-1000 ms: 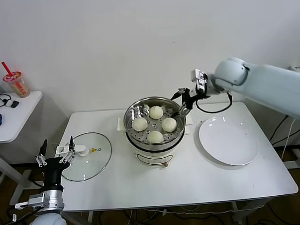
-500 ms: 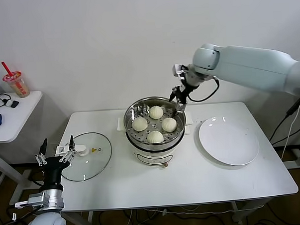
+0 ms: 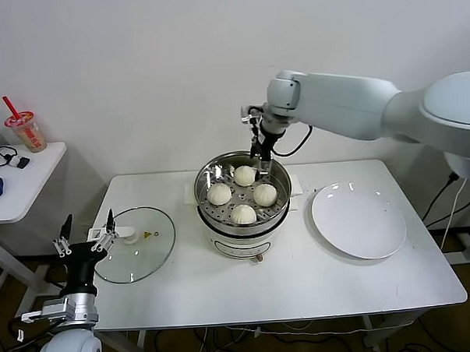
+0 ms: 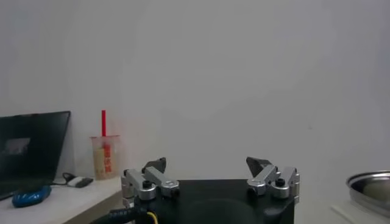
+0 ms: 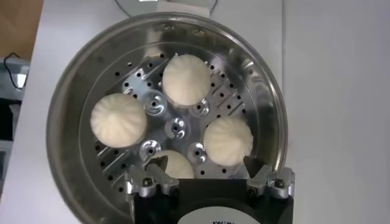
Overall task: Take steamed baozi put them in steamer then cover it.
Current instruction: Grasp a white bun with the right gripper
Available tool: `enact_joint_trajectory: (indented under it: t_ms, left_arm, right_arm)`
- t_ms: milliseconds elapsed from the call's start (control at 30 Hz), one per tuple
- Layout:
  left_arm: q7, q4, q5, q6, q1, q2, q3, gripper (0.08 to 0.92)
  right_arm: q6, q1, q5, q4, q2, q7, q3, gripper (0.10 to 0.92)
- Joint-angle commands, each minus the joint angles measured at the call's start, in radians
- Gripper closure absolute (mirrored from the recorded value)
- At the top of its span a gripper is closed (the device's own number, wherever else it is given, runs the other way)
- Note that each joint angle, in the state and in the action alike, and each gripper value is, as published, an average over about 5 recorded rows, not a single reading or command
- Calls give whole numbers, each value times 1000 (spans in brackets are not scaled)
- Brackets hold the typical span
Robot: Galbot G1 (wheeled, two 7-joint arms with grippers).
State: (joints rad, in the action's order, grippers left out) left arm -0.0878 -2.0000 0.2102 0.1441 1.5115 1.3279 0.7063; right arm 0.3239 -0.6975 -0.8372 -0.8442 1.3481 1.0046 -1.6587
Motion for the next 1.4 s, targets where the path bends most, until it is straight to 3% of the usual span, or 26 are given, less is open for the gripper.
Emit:
enact_joint_trajectory:
  t_ms: [33,1400]
  left_arm:
    - [1,4,3,6,6,-7,0,177]
    - [6,16,-2,9,2,-11,-2,177]
  right_arm:
    - [-2,66,69,94,63,-9,24,203]
    - [-23,236,229,292,129,-30,194,203]
